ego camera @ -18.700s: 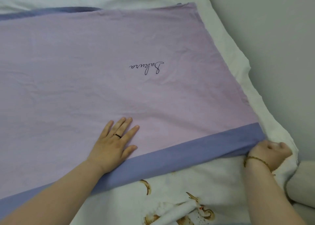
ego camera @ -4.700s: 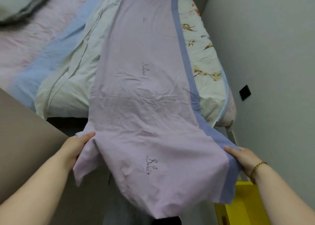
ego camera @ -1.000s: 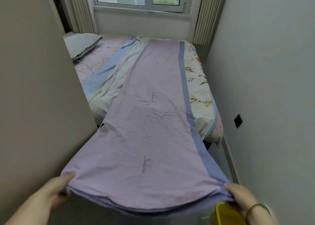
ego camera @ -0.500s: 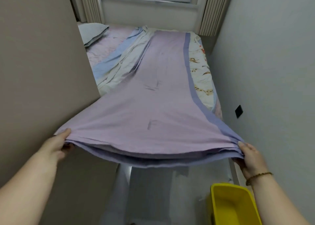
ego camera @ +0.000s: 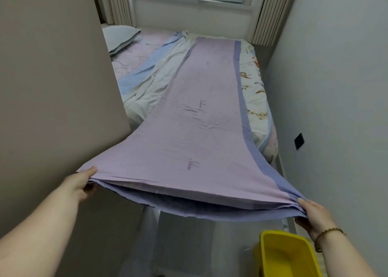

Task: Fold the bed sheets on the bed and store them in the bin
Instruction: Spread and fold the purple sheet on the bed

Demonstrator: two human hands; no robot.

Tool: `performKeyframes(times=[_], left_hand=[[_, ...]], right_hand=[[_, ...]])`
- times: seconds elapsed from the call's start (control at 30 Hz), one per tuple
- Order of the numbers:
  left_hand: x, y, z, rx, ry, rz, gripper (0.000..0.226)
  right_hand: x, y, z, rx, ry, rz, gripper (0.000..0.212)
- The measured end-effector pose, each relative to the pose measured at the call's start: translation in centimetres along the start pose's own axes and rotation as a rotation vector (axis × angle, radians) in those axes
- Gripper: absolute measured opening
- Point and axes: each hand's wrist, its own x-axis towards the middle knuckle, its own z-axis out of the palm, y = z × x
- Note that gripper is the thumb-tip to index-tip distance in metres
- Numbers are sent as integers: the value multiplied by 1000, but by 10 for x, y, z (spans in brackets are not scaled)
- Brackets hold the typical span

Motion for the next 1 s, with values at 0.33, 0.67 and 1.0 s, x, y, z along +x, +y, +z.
performKeyframes(times=[0.33, 0.67, 1.0], left_hand=[[38, 30, 48, 106, -73, -48, 22], [79, 85, 125, 18, -227, 92, 28], [181, 106, 225, -76, -169, 99, 25]], right_hand=[[40, -23, 35, 167, 89, -56, 36], [98, -63, 69, 380, 64, -72, 26], [215, -107, 130, 413, 31, -69, 24]])
